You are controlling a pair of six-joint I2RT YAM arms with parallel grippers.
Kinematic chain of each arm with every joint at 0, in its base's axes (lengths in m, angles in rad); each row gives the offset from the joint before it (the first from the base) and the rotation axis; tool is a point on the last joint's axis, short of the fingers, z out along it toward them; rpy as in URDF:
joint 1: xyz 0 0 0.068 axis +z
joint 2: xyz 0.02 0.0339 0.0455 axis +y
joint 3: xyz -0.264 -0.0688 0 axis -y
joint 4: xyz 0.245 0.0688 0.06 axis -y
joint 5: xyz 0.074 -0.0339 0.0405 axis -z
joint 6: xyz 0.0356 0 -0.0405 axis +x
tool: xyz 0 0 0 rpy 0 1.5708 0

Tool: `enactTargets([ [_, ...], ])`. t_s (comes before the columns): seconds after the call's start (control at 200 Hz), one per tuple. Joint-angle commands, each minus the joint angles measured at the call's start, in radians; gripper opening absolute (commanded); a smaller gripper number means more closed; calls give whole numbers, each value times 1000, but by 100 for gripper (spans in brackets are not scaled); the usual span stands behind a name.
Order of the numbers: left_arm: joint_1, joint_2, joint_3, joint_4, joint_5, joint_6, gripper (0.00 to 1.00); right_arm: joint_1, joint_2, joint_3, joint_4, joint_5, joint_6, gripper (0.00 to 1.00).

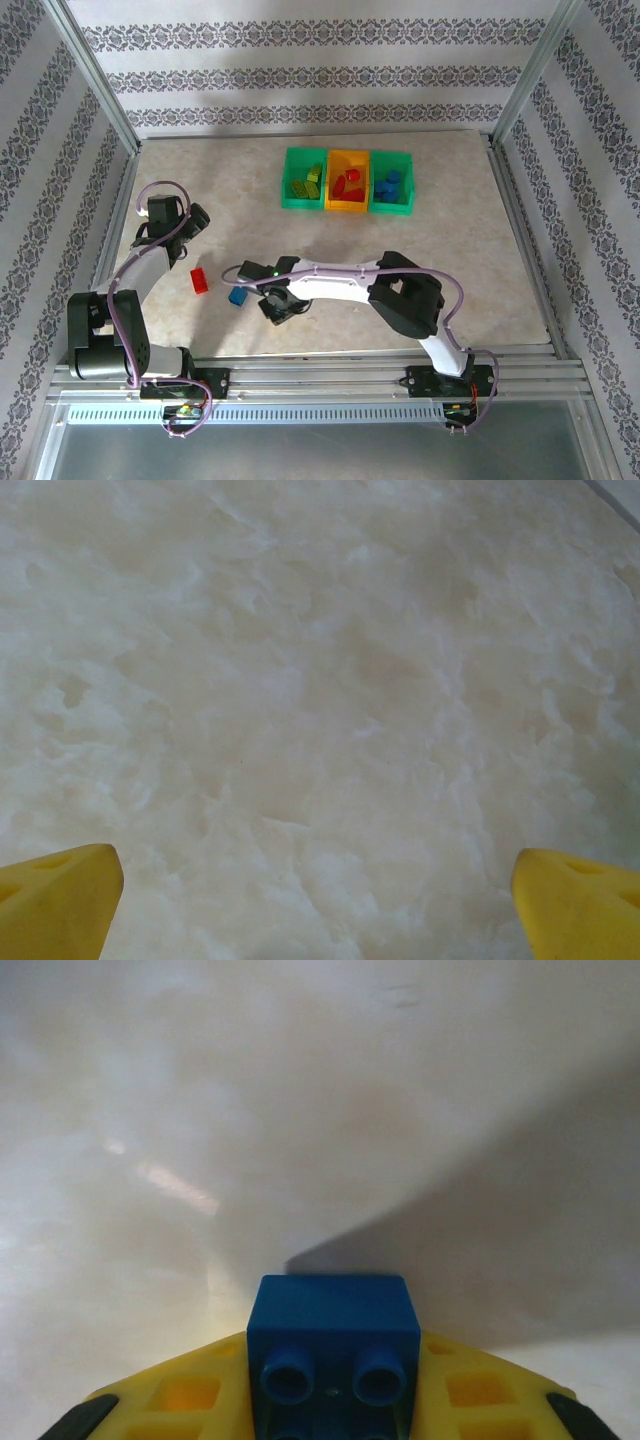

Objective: Sort the legos into containers by color
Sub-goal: Pick up the lego from the bottom-center of the table, then place the lego in the container.

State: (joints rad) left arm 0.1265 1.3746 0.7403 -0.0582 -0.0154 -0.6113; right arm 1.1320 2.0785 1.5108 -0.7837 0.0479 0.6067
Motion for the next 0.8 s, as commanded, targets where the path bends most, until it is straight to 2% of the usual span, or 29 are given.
enactTargets([
  [0.0, 15, -27, 4, 8, -15, 1, 100, -40, -84, -28, -23, 102, -3, 22],
  [0.515, 15, -41, 8, -8, -25, 8, 100, -291, -353, -93, 10, 325, -134, 21],
  [0.64, 15, -51, 10, -12, -12, 5, 100, -385, -403, -124, 76, 313, -156, 21],
  [0.795, 15, -80, -4, -20, -18, 7, 100, -522, -438, -133, 153, 237, -165, 21],
])
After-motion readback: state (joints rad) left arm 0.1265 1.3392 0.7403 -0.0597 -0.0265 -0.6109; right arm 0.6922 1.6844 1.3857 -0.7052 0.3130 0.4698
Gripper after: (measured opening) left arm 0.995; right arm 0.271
